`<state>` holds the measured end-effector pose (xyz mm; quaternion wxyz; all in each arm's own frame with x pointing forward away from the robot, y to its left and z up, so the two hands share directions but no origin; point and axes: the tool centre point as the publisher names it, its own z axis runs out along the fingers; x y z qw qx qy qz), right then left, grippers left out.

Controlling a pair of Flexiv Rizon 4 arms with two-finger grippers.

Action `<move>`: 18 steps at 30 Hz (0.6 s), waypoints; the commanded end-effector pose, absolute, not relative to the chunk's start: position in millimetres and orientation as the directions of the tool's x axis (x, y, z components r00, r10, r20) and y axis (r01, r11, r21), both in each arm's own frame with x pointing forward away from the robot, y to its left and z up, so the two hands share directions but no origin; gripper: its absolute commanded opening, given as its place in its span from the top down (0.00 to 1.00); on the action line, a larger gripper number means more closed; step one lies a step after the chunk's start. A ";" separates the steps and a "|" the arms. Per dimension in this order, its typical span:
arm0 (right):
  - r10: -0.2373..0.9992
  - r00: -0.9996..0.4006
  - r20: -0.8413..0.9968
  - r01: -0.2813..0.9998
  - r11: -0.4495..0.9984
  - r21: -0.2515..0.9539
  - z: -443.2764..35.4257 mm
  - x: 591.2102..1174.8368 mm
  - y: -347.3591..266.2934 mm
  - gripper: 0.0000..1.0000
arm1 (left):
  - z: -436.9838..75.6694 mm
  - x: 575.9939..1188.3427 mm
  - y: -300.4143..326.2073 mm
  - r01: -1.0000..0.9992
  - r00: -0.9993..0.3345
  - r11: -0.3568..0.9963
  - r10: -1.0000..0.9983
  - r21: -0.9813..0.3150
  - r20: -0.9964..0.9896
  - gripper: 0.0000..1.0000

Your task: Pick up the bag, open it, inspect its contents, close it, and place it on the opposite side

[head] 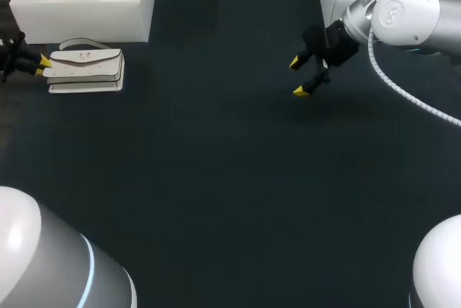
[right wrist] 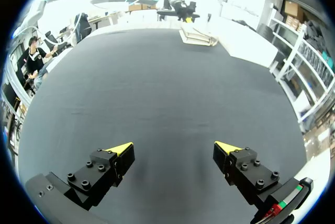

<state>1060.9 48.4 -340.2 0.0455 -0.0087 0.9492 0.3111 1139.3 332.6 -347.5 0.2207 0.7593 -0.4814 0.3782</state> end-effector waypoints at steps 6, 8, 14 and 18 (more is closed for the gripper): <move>0.010 -0.996 -0.090 -0.045 0.806 0.590 -340.8 1062.1 48.9 0.00 | -350.6 1147.9 326.8 -0.966 0.231 -0.227 -0.564 0.121 0.792 1.00; 0.010 -0.996 -0.090 -0.045 0.806 0.590 -340.8 1062.1 48.9 0.00 | -350.0 1145.0 321.4 -0.971 0.218 -0.205 -0.564 0.121 0.796 1.00; 0.010 -0.996 -0.090 -0.045 0.806 0.590 -340.8 1062.1 48.9 0.00 | -345.5 1137.9 287.7 -0.987 0.158 -0.108 -0.600 0.117 0.784 1.00; 0.010 -0.996 -0.090 -0.045 0.806 0.590 -340.8 1062.1 48.9 0.00 | -342.7 1134.5 258.3 -0.992 0.114 -0.036 -0.631 0.117 0.767 1.00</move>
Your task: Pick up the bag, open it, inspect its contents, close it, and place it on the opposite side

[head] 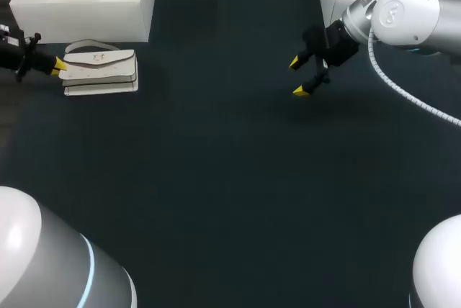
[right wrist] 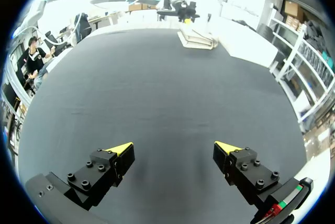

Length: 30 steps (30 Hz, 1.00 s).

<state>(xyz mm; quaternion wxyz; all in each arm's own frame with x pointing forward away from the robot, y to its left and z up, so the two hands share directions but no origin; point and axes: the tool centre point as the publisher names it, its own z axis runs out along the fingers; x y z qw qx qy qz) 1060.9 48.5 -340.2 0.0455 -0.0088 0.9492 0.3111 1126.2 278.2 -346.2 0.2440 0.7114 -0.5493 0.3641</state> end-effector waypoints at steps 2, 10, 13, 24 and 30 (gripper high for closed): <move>0.010 -0.996 -0.090 -0.045 0.806 0.590 -340.8 1062.1 48.9 0.00 | -341.1 1132.7 243.0 -0.993 0.098 -0.010 -0.642 0.119 0.761 1.00; 0.010 -0.996 -0.090 -0.045 0.806 0.590 -340.8 1062.1 48.9 0.00 | -337.1 1120.5 192.0 -0.995 0.052 0.029 -0.666 0.096 0.744 1.00; 0.010 -0.996 -0.090 -0.045 0.806 0.590 -340.8 1062.1 48.9 0.00 | -337.2 1113.8 177.4 -0.995 0.042 0.038 -0.683 0.093 0.729 1.00; 0.010 -0.996 -0.090 -0.045 0.806 0.590 -340.8 1062.1 48.9 0.00 | -337.2 1113.8 177.4 -0.995 0.042 0.038 -0.683 0.093 0.729 1.00; 0.010 -0.996 -0.090 -0.045 0.806 0.590 -340.8 1062.1 48.9 0.00 | -337.2 1113.8 177.4 -0.995 0.042 0.038 -0.683 0.093 0.729 1.00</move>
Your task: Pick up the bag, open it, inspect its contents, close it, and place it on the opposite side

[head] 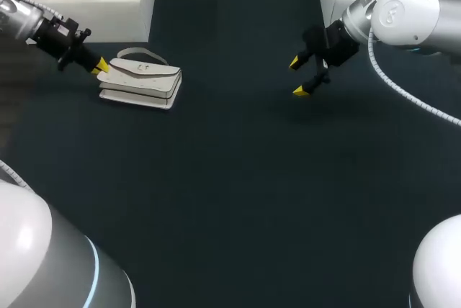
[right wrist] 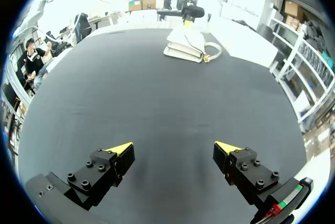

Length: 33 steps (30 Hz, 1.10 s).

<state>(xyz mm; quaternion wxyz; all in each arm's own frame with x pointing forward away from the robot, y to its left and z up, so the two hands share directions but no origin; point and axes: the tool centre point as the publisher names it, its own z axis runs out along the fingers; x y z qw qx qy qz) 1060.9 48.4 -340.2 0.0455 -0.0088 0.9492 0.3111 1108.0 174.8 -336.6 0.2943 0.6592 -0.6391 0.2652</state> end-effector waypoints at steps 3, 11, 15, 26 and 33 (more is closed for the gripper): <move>0.010 -0.996 -0.090 -0.045 0.806 0.590 -340.8 1062.1 48.9 0.00 | -337.2 1113.8 177.4 -0.995 0.042 0.038 -0.683 0.093 0.729 1.00; 0.010 -0.996 -0.090 -0.045 0.806 0.590 -340.8 1062.1 48.9 0.00 | -336.4 1100.1 160.6 -0.996 0.088 -0.075 -0.640 0.053 0.763 1.00; 0.010 -0.996 -0.090 -0.045 0.806 0.590 -340.8 1062.1 48.9 0.00 | -339.9 1087.0 146.4 -0.984 0.124 -0.176 -0.576 0.025 0.808 1.00; 0.010 -0.996 -0.090 -0.045 0.806 0.590 -340.8 1062.1 48.9 0.00 | -342.3 1075.2 113.3 -0.950 0.153 -0.309 -0.571 -0.038 0.806 1.00; 0.010 -0.996 -0.090 -0.045 0.806 0.590 -340.8 1062.1 48.9 0.00 | -334.1 1065.0 96.1 -0.931 0.130 -0.351 -0.571 -0.098 0.811 1.00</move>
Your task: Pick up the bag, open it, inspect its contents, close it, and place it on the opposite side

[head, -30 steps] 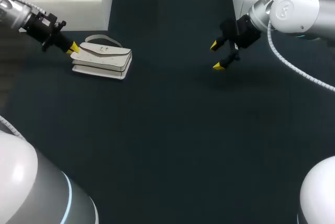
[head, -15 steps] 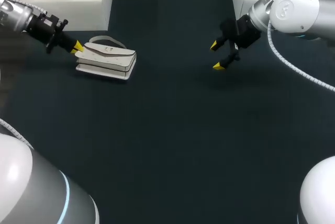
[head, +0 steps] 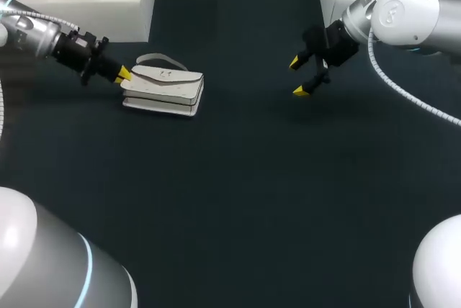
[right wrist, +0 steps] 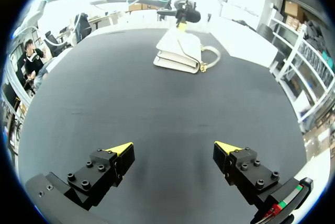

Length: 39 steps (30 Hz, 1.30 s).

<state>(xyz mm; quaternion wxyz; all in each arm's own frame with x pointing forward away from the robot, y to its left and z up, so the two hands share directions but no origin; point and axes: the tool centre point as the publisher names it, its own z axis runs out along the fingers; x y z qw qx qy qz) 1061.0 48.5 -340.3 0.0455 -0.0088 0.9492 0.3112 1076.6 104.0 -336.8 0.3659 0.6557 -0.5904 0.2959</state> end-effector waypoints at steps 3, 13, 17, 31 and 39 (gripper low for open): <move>0.010 -0.996 -0.090 -0.045 0.806 0.590 -340.8 1062.1 48.9 0.00 | -337.6 1058.9 89.5 -0.929 0.131 -0.355 -0.574 -0.102 0.808 1.00; 0.010 -0.996 -0.090 -0.045 0.806 0.590 -340.8 1062.1 48.9 0.00 | -330.4 1060.6 97.5 -0.954 0.126 -0.289 -0.627 -0.079 0.769 0.27; 0.010 -0.996 -0.090 -0.045 0.806 0.590 -340.8 1062.1 48.9 0.00 | -325.3 1066.4 105.6 -0.969 0.116 -0.241 -0.651 -0.060 0.751 0.49; 0.010 -0.996 -0.090 -0.045 0.806 0.590 -340.8 1062.1 48.9 0.00 | -345.7 1078.8 101.0 -0.999 0.034 -0.036 -0.694 0.013 0.719 0.58; 0.010 -0.996 -0.090 -0.045 0.806 0.590 -340.8 1062.1 48.9 0.00 | -350.2 1077.5 97.2 -0.999 0.028 -0.008 -0.718 0.033 0.695 0.85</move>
